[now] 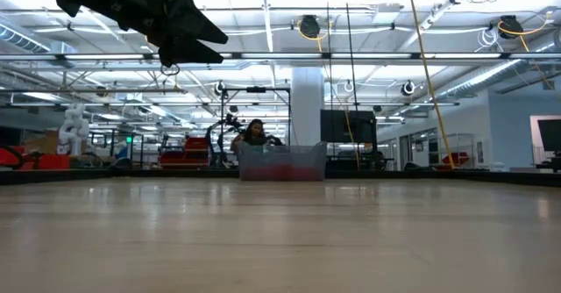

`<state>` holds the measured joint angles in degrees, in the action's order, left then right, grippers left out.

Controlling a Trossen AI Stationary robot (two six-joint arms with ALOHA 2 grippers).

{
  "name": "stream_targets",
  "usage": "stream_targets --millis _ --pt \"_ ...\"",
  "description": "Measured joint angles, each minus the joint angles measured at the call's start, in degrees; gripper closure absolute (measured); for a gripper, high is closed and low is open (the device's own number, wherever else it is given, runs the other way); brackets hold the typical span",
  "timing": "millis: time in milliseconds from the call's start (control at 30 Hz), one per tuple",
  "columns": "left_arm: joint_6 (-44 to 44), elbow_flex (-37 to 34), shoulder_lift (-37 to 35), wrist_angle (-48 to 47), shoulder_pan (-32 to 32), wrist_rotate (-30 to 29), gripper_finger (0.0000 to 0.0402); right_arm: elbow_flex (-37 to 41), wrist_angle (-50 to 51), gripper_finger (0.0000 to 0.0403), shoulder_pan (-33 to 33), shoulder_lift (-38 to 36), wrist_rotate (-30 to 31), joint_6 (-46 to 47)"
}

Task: Sort & place blocks by color
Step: Return to Home Position

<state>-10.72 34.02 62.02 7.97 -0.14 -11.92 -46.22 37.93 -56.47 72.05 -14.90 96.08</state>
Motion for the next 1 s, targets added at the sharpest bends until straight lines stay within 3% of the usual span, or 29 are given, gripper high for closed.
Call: stream_targets --millis 567,833,1000 --pt "-0.02 0.0 0.0 0.0 0.01 -0.01 0.0117 0.0 0.02 0.0156 6.66 -3.2 6.36 -16.86" --pt "-0.02 0.0 0.0 0.0 0.01 -0.01 0.0117 0.0 0.28 0.0156 11.46 -9.28 6.92 -29.48" --pt "-0.02 0.0 0.0 0.02 0.02 -0.02 0.0117 0.0 -0.15 0.0156 17.21 -13.67 13.14 -41.18"
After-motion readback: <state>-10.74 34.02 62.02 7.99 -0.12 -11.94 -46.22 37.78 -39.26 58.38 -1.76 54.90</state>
